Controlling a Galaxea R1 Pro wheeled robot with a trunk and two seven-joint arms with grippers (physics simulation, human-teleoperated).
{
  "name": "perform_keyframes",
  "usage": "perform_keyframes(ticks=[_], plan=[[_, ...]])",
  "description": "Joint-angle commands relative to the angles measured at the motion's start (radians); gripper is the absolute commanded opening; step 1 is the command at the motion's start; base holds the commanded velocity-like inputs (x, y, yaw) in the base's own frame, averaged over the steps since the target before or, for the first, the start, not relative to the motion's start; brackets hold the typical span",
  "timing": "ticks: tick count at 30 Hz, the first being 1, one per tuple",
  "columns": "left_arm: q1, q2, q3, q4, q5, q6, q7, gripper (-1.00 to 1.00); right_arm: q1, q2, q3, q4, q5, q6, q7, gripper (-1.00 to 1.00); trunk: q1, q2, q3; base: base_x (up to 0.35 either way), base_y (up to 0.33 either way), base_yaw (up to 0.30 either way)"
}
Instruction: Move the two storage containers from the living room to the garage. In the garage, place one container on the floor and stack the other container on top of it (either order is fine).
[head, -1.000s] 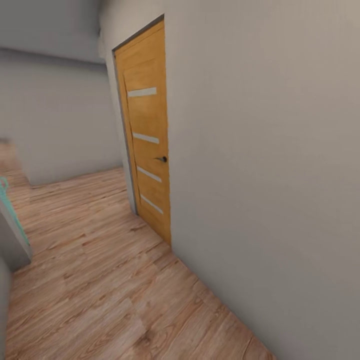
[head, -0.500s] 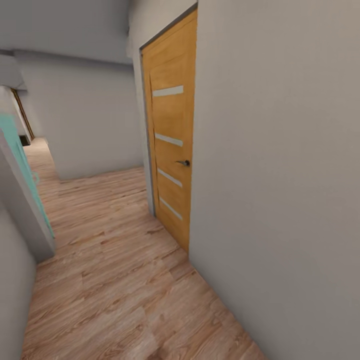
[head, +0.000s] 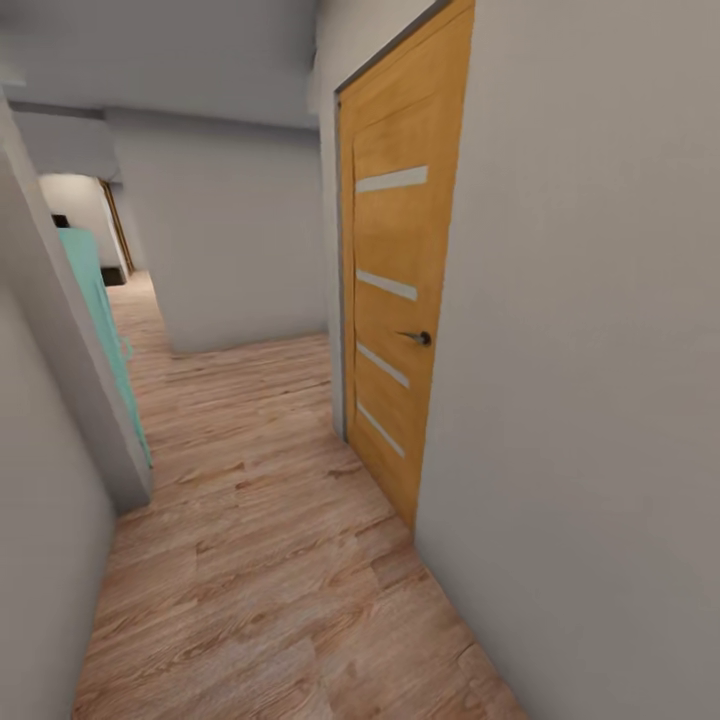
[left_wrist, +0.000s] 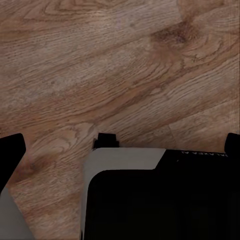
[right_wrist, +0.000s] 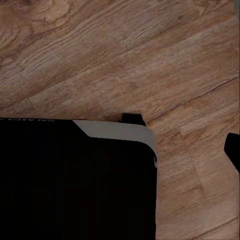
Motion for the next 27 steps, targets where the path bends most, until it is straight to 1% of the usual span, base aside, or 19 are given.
perform_keyframes(ticks=[1, 27], plan=[[-0.001, 0.000, 0.000, 0.000, 0.010, 0.001, -0.005, 1.00, 0.000, 0.000, 0.008, 0.000, -0.008, -0.002, -0.004, 1.00, 0.001, -0.001, -0.001, 0.322, 0.000, 0.270], [0.000, 0.001, 0.000, 0.000, 0.011, 0.001, -0.005, 1.00, 0.000, 0.000, 0.008, 0.000, -0.008, -0.003, -0.004, 1.00, 0.001, -0.001, -0.001, 0.321, 0.000, 0.270]])
